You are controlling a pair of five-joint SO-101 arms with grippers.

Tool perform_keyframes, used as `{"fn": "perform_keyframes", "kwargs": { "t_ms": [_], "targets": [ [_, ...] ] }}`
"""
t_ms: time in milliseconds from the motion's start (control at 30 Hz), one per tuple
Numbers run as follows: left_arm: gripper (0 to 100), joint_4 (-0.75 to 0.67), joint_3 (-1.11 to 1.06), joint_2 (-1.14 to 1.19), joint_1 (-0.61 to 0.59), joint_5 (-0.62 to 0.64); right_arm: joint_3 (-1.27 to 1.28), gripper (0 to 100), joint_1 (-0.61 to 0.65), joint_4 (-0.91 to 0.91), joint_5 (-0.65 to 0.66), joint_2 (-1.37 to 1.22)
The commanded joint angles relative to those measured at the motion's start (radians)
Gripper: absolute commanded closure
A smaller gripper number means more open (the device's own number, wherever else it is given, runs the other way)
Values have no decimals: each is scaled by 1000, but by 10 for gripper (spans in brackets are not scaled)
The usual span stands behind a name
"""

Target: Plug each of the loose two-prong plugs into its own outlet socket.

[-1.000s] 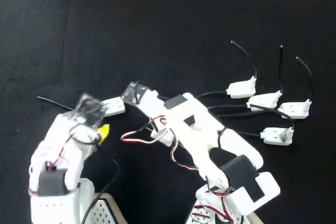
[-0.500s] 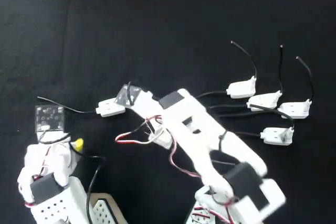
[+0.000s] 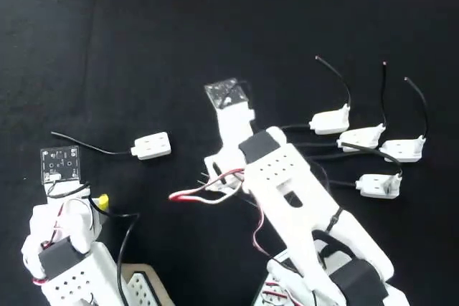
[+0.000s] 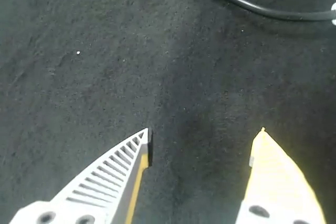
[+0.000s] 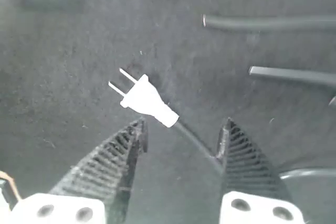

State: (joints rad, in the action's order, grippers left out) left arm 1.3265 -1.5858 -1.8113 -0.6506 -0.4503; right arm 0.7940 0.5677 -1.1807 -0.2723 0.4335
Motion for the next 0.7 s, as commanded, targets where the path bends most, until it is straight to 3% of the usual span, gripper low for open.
{"fn": "perform_keyframes", "kwargs": {
  "t_ms": [0, 133, 200, 333, 400, 500, 667],
  "targets": [
    [695, -3, 1, -5, -8, -8, 13, 776, 49, 17, -5, -25],
    [695, -5, -7, -5, -5, -25, 44, 776, 77, 43, 322, -124],
    [695, -5, -8, -5, -4, -44, 50, 776, 74, 106, 416, -186],
    [695, -5, -8, -5, -4, -48, 53, 787, 78, 259, 480, -340],
    [695, -5, -8, -5, -4, -48, 41, 848, 78, 311, 522, -404],
    [695, -5, -10, -5, -4, -49, -12, 973, 77, 290, 586, -440],
    [695, -5, -10, -5, -4, -49, -33, 987, 44, 256, 701, -440]
  ]
}}
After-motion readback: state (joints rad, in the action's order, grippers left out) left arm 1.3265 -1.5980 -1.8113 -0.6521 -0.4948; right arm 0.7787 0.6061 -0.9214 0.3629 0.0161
